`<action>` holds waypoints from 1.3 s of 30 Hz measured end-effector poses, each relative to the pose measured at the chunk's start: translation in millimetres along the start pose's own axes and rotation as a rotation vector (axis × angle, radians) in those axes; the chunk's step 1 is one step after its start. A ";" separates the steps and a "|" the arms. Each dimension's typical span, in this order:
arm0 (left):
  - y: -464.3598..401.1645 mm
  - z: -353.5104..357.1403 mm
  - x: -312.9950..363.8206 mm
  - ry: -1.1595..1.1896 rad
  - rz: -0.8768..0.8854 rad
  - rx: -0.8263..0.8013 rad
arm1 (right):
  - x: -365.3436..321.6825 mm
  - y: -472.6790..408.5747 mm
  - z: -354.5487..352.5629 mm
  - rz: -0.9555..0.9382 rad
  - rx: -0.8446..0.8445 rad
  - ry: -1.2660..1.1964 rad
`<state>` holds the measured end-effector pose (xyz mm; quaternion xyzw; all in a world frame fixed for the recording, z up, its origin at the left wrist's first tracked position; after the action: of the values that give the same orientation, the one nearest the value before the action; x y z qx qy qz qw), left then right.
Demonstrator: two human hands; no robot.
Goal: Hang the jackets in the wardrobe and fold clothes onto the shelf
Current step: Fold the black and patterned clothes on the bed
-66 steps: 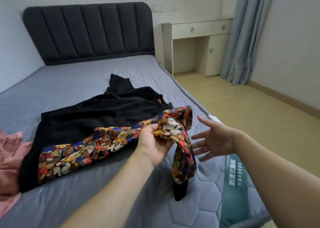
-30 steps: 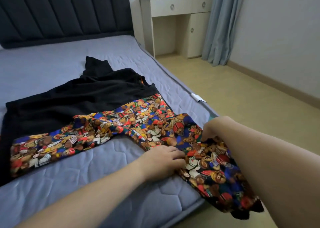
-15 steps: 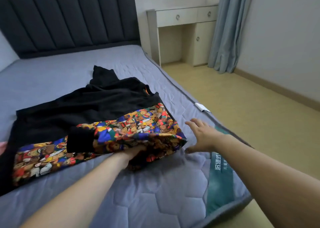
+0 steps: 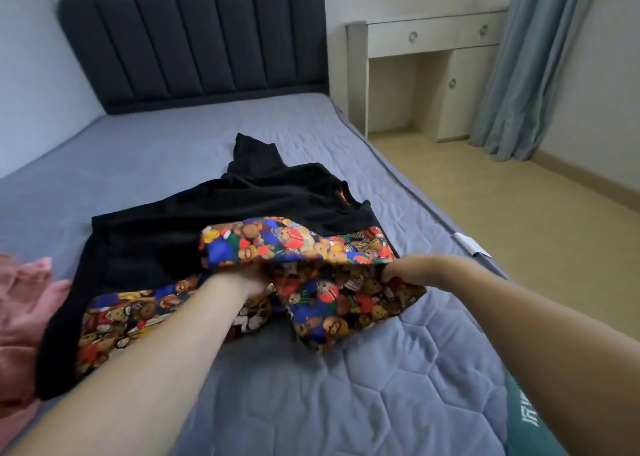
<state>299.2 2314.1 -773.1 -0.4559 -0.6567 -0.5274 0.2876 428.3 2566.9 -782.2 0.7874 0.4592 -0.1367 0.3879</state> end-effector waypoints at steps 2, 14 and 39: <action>-16.1 8.3 26.5 0.290 -0.205 -0.198 | -7.6 -13.0 -12.4 0.048 -0.039 -0.089; -203.6 59.5 34.0 -0.580 0.290 0.053 | 11.1 -121.6 26.3 -0.144 0.742 0.118; -198.1 71.7 65.5 -0.195 0.227 0.298 | 22.7 -132.4 65.0 -0.201 0.923 0.421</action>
<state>100.4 2396.4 -822.0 -0.5282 -0.6966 -0.3420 0.3448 340.0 2569.8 -902.4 0.8389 0.4926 -0.2002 -0.1158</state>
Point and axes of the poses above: each hand's wrist, its own y-axis away from the middle knuckle, its own z-axis out of the palm, x = y × z, the point moved 1 cm from there along -y, towards the middle knuckle, and after that the axes turned 3 degrees about -z, right-handed, at the moved point
